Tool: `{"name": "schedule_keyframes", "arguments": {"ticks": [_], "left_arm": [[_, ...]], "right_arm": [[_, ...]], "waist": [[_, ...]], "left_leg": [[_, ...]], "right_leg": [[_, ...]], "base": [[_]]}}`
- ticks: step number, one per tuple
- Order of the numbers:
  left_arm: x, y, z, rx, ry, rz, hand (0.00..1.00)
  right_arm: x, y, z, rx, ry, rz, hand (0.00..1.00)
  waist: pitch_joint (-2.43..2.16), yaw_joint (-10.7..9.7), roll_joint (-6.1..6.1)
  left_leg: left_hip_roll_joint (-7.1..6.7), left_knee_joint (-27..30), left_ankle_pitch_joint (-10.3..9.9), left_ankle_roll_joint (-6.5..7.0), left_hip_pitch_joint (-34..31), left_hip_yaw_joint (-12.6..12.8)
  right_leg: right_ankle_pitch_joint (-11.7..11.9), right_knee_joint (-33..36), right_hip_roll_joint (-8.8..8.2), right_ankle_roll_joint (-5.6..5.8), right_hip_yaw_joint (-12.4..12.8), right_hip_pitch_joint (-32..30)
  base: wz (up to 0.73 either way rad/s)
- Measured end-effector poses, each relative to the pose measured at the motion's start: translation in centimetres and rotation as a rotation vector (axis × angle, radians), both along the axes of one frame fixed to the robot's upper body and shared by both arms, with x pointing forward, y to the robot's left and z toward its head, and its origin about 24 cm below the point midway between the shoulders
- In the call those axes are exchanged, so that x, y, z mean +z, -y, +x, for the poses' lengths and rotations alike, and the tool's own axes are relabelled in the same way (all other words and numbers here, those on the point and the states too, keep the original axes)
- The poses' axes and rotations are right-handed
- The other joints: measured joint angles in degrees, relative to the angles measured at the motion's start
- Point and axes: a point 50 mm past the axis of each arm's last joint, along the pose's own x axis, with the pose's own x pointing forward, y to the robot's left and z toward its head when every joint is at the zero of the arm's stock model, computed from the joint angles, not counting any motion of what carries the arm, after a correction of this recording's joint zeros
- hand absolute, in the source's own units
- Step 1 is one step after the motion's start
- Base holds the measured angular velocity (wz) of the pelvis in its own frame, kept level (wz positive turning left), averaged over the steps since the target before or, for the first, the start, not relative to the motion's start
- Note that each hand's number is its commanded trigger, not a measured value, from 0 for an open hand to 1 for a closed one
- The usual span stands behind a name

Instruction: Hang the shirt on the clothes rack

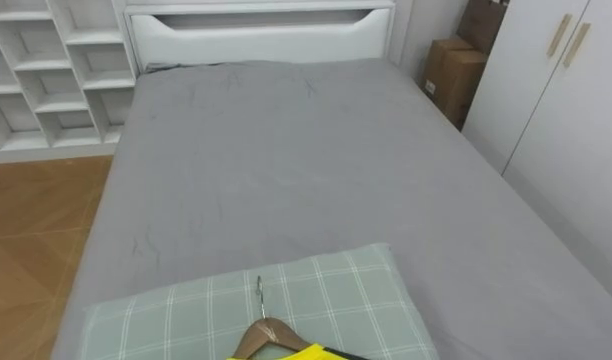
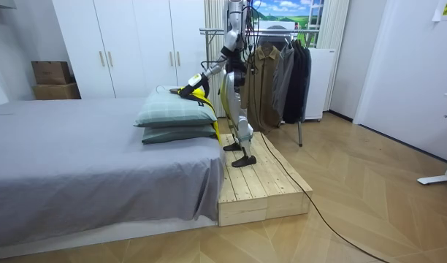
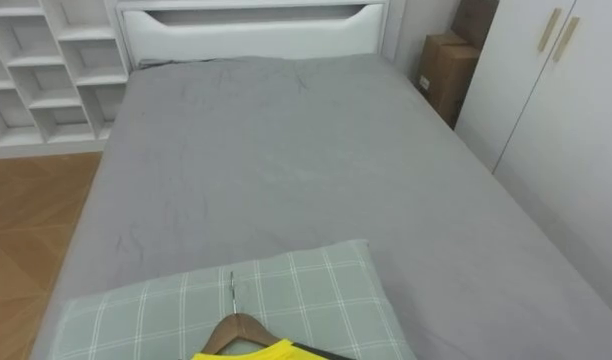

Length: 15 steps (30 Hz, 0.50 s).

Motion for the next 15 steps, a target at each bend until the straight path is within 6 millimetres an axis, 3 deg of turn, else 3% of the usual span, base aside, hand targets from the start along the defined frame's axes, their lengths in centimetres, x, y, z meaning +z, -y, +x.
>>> {"name": "schedule_keyframes", "arguments": {"ticks": [6,15], "left_arm": [[0.5,-0.4,1.0,-0.008,0.026,0.015,0.0],[1.4,-1.3,2.8,-0.044,0.067,0.069,0.0]], "right_arm": [[0.0,0.3,-0.2,0.007,-0.009,-0.009,0.0],[0.1,0.6,-0.5,0.081,-0.035,-0.037,0.0]], "waist": [[0.2,-0.1,0.49],[0.13,-0.1,0.57]], "left_leg": [[0.01,0.0,0.0,0.01,0.0,0.2],[0.06,0.1,0.0,0.01,-0.8,0.9]], "right_leg": [[0.0,0.1,0.05,-0.03,0.6,-0.3],[0.0,0.2,0.4,-0.06,3.0,-1.4]], "base": [[-0.03],[-0.04]]}}
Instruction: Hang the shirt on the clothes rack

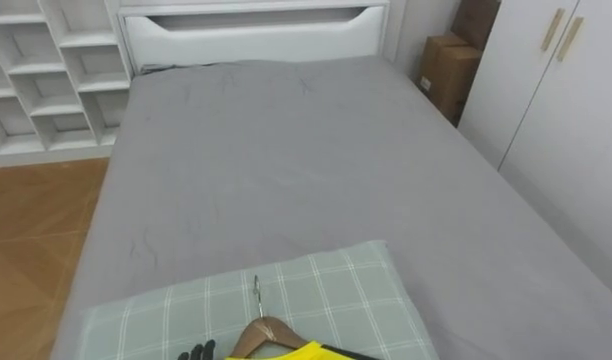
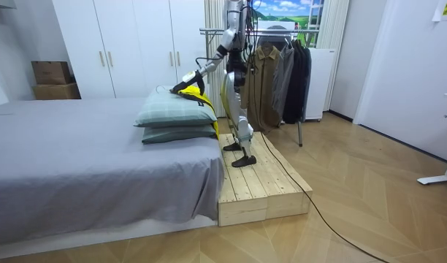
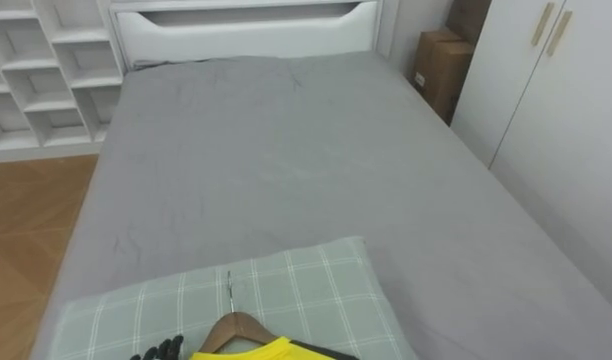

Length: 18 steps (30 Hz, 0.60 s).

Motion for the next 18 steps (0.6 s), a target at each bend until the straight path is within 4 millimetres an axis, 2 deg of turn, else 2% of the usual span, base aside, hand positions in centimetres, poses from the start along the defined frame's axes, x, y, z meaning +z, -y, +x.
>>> {"name": "schedule_keyframes", "arguments": {"ticks": [18], "left_arm": [[-0.2,-0.3,0.2,0.015,-0.091,-0.019,0.0]], "right_arm": [[-0.3,0.0,-1.6,0.167,-0.163,-0.058,0.0]], "waist": [[-0.18,-0.2,0.07]], "left_leg": [[0.16,0.1,0.0,0.01,0.0,0.4]], "right_leg": [[0.0,0.3,0.12,-0.07,0.3,-0.3]], "base": [[0.0]]}}
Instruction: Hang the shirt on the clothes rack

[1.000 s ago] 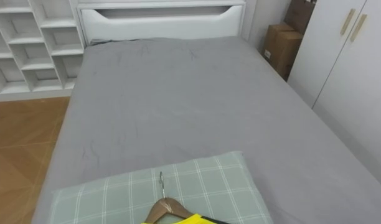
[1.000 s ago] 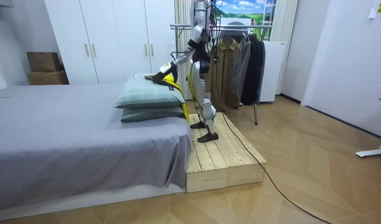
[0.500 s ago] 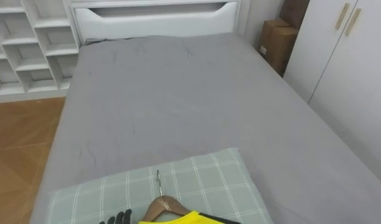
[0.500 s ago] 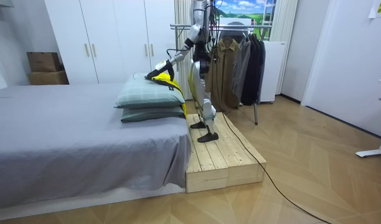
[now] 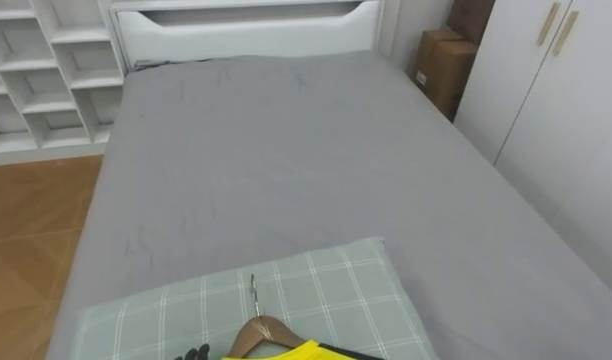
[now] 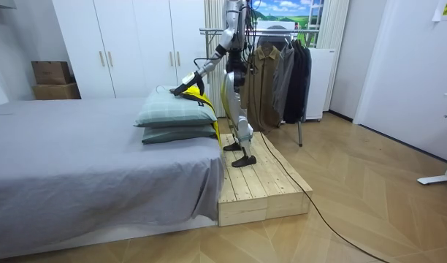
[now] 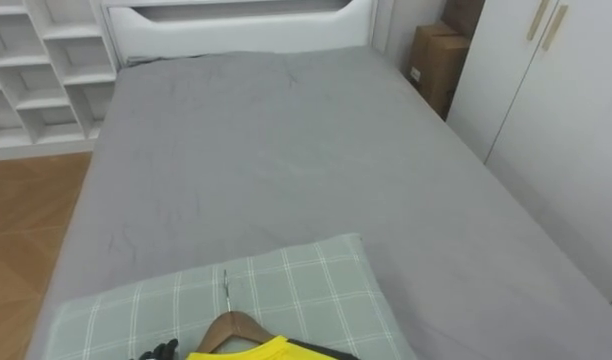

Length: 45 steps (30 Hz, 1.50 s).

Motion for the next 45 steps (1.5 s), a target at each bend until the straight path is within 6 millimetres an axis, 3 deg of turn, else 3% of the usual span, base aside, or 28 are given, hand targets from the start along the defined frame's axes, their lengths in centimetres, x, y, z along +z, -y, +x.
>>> {"name": "schedule_keyframes", "arguments": {"ticks": [7,13,23,24,25,26,27,37,45], "left_arm": [[-0.2,0.0,-0.2,0.009,-0.041,-0.002,0.0],[-0.4,-0.1,-0.3,0.021,-0.068,0.008,0.0],[0.2,0.0,1.2,0.017,-0.061,0.016,0.0],[0.2,0.0,1.2,0.016,-0.062,0.016,0.23],[0.2,0.0,1.2,0.015,-0.068,0.014,0.29],[0.2,0.0,1.2,0.015,-0.07,0.013,0.78],[0.2,0.0,1.2,0.015,-0.07,0.013,1.0],[1.3,-0.7,2.8,0.018,0.0,0.048,1.0],[1.2,-0.6,2.8,0.028,0.0,0.053,1.0]], "right_arm": [[-0.2,-0.5,-0.3,0.049,-0.051,0.008,0.0],[-0.2,-0.6,-0.5,0.088,-0.085,0.017,0.0],[-0.2,-0.7,-0.5,0.124,-0.113,0.028,0.0],[-0.2,-0.7,-0.5,0.125,-0.113,0.028,0.0],[-0.2,-0.7,-0.5,0.125,-0.115,0.033,0.0],[-0.2,-0.8,-0.5,0.126,-0.115,0.037,0.0],[-0.2,-0.8,-0.5,0.125,-0.115,0.038,0.0],[-0.3,-0.8,-0.6,0.121,-0.118,0.042,0.0],[-0.3,-0.9,-0.7,0.121,-0.12,0.048,0.0]], "waist": [[-0.1,0.1,-0.31],[0.05,-1.1,-0.52],[0.23,-1.3,-0.84],[0.25,-1.3,-0.86],[0.27,-1.3,-0.9],[0.28,-1.3,-0.91],[0.28,-1.3,-0.91],[0.26,-1.3,-0.91],[0.3,-1.3,-1.0]], "left_leg": [[0.05,-0.1,0.0,0.07,-0.1,1.2],[0.06,-0.1,0.0,0.07,-0.3,1.3],[0.05,-0.2,0.1,0.21,-1.1,2.0],[0.06,-0.2,0.1,0.21,-1.1,2.0],[0.06,-0.2,0.1,0.22,-1.1,2.2],[0.05,-0.1,0.1,0.22,-1.1,2.2],[0.05,-0.1,0.1,0.22,-1.1,2.2],[0.05,-0.1,0.1,0.22,-0.9,2.3],[0.05,-0.2,0.1,0.23,-1.0,2.3]], "right_leg": [[0.0,0.8,0.08,-0.03,1.3,-1.1],[0.0,1.5,0.09,-0.03,1.5,-1.6],[0.0,1.5,0.17,-0.03,2.3,-2.7],[0.0,1.5,0.17,-0.03,2.3,-2.7],[0.0,1.5,0.18,-0.03,2.5,-2.8],[0.0,1.5,0.18,-0.03,2.6,-2.8],[0.0,1.5,0.18,-0.03,2.6,-2.8],[0.0,1.5,0.16,-0.03,2.6,-2.6],[0.0,1.5,0.17,-0.03,2.6,-2.7]], "base": [[-0.09],[0.0],[-0.03],[-0.04],[-0.04],[-0.03],[0.0],[0.0],[0.0]]}}
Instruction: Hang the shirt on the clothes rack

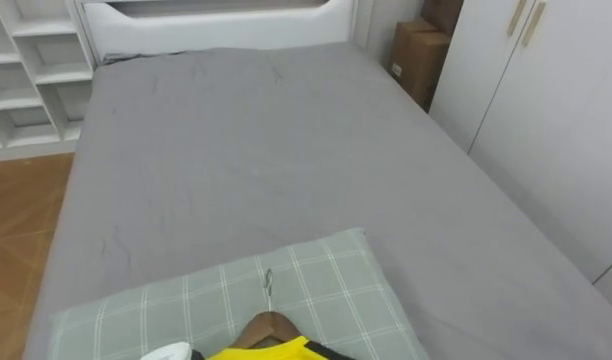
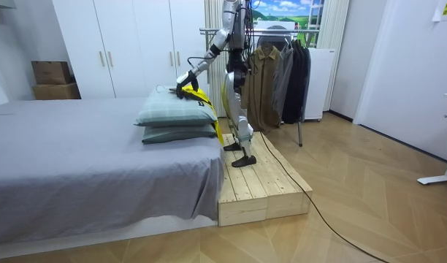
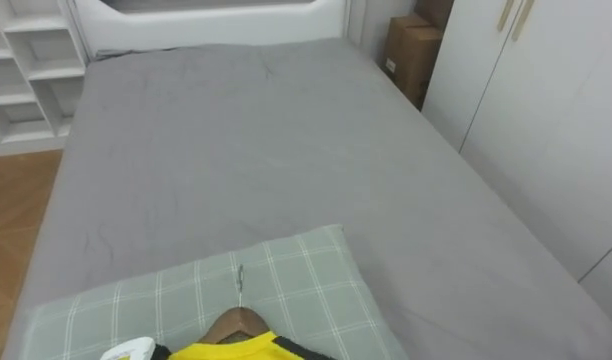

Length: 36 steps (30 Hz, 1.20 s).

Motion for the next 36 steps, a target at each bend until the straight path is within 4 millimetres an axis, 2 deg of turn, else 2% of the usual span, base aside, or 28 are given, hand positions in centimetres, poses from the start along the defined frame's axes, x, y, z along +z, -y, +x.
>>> {"name": "schedule_keyframes", "arguments": {"ticks": [12,24,26,30,36], "left_arm": [[-0.1,0.0,-0.1,0.019,-0.017,-0.024,1.0],[-0.2,0.1,-0.2,0.017,-0.017,-0.036,1.0],[-0.2,0.2,-0.2,0.016,-0.018,-0.039,1.0],[-0.3,0.1,-0.3,0.056,-0.015,-0.078,1.0],[-0.2,0.4,-0.2,0.083,0.024,-0.102,1.0]], "right_arm": [[0.0,0.0,0.0,0.01,-0.003,0.01,0.0],[0.0,-0.1,0.6,0.042,0.016,0.011,0.0],[0.0,-0.1,0.7,0.044,0.022,0.009,0.0],[0.1,-0.2,0.9,0.062,0.04,-0.005,0.0],[0.1,-0.1,1.8,0.066,0.076,-0.033,0.0]], "waist": [[-0.07,0.0,-0.1],[-0.06,0.1,0.72],[0.09,0.0,0.73],[0.11,0.0,0.87],[-0.22,0.2,1.59]], "left_leg": [[0.0,0.1,0.0,0.0,0.0,0.0],[0.02,0.2,0.0,0.0,0.3,0.0],[0.02,0.1,0.0,0.0,0.9,-0.2],[0.02,0.0,0.0,0.01,1.0,-0.4],[0.04,-0.7,0.0,-0.01,0.9,-1.2]], "right_leg": [[0.0,0.0,-0.02,-0.01,0.0,0.0],[0.0,0.0,-0.01,-0.05,-0.1,0.4],[0.0,-0.1,-0.02,-0.05,-0.3,1.1],[0.1,-0.1,-0.02,-0.04,-0.5,1.3],[0.1,-0.2,0.02,-0.04,-1.2,1.2]], "base": [[0.0],[0.0],[0.02],[0.02],[0.06]]}}
